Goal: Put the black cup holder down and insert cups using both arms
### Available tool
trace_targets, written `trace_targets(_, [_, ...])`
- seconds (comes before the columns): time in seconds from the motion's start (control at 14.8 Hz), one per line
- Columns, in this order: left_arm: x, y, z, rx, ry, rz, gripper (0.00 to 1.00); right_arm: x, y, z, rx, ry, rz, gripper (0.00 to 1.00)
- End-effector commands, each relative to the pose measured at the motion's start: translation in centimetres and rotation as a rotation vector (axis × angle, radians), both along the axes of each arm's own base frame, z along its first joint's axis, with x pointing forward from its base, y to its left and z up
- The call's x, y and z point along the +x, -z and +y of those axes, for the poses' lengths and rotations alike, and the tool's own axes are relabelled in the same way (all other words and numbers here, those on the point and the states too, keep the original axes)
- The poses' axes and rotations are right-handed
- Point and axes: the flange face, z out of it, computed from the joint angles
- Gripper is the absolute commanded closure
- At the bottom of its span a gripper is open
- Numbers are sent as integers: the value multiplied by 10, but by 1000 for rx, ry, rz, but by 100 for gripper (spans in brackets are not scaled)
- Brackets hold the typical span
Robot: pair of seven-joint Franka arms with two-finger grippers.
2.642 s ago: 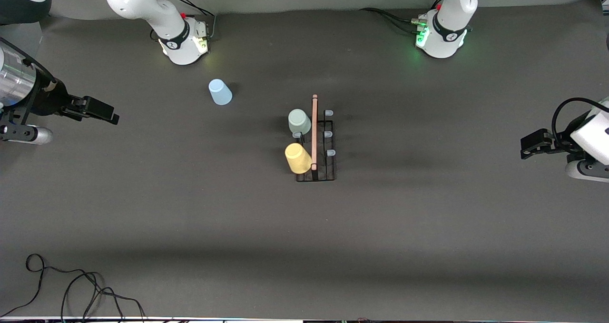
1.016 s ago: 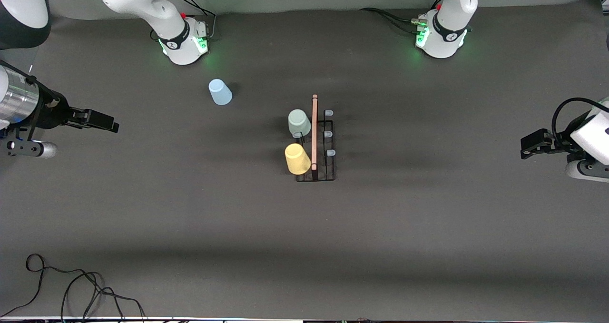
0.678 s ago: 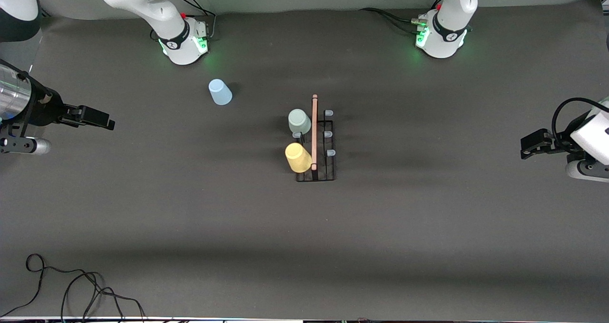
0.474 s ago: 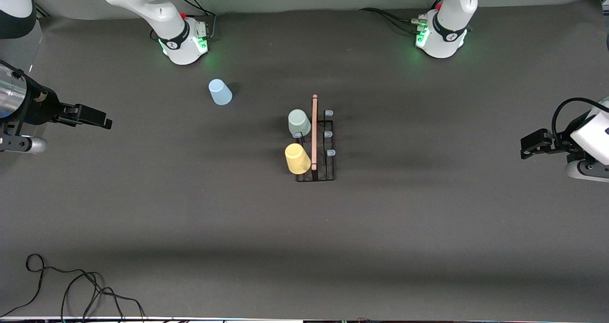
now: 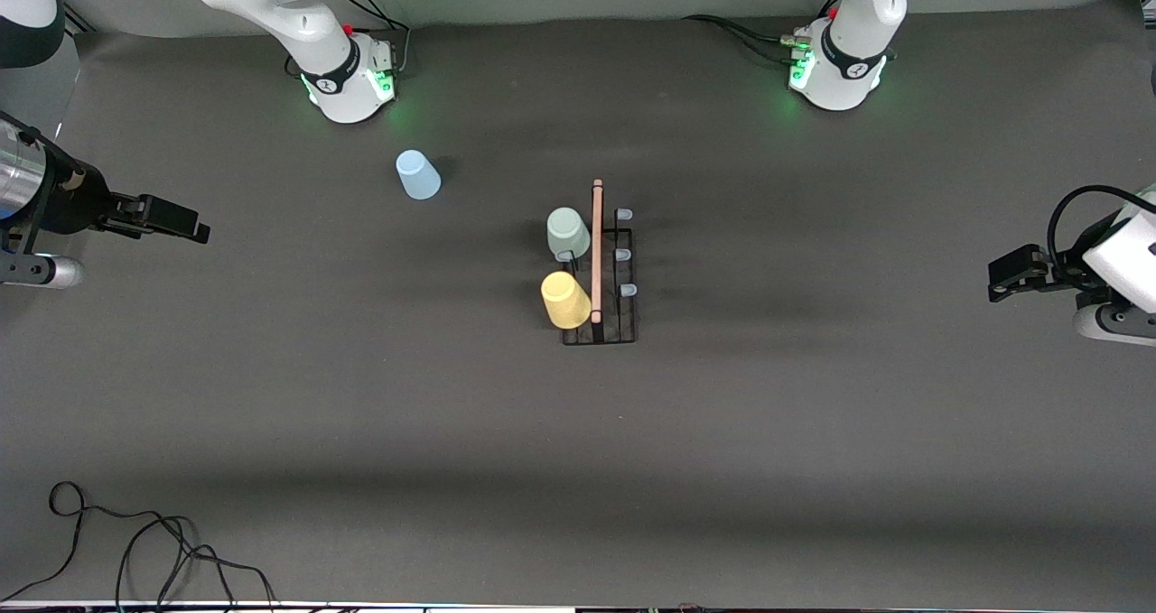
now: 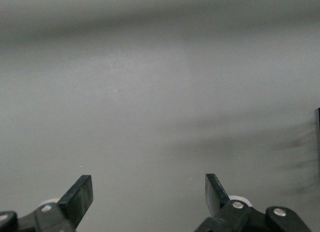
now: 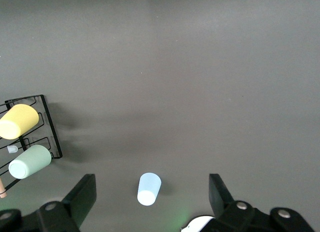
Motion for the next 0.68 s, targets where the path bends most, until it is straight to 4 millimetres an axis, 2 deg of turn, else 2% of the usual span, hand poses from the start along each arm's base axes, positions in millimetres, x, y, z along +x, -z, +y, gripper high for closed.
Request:
trace_targets(0.0, [-4, -5, 1, 5, 14, -9, 0, -11, -8, -12, -9, -23, -35, 0])
trace_targets(0.14, [-4, -5, 1, 5, 14, -9, 0, -23, -2, -14, -40, -98, -93, 0])
trace_targets(0.27, [-4, -5, 1, 5, 14, -9, 0, -27, -2, -21, -43, -87, -110, 0])
trace_targets(0.47, [-4, -5, 1, 5, 14, -9, 0, -26, -14, -1, -97, -131, -134, 0])
trace_targets(0.61, [-4, -5, 1, 5, 14, -9, 0, -25, -14, 1, -101, -128, -135, 0])
